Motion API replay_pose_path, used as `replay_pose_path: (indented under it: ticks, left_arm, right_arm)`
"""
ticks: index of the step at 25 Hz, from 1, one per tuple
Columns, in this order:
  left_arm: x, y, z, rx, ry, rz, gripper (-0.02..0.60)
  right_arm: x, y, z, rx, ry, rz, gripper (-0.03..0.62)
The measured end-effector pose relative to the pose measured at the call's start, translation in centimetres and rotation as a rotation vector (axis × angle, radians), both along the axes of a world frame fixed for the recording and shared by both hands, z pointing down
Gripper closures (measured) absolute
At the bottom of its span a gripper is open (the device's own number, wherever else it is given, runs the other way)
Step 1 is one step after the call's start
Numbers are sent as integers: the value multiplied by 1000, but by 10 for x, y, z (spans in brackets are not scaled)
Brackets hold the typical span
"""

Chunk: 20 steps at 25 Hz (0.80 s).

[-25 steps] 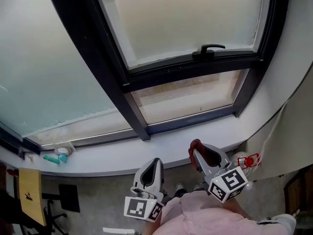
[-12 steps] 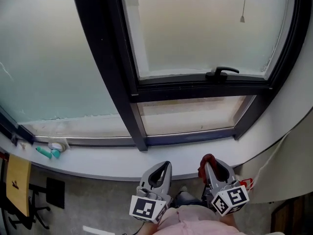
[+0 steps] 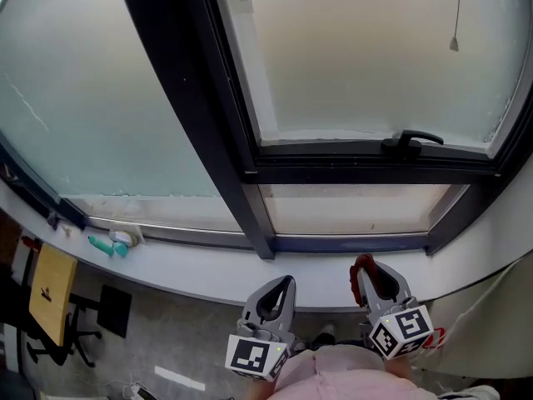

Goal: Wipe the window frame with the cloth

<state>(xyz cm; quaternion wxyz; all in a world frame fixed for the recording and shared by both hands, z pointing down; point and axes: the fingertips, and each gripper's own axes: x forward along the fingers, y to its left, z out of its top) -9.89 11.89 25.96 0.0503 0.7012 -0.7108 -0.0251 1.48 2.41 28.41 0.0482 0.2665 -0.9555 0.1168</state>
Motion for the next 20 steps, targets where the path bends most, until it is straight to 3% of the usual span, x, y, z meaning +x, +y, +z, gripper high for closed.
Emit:
replay_pose_path:
  ticks: [6, 10, 20]
  left_arm:
    - [-15, 3, 12, -13, 18, -119, 584]
    - [-18, -10, 14, 2, 34, -125, 584]
    - [15, -76, 12, 30, 90, 184, 584]
  right_arm:
    - [-21, -22, 7, -12, -12, -86, 522]
    - [-21, -34, 12, -29, -2, -78, 522]
    - [7, -64, 5, -23, -3, 151, 525]
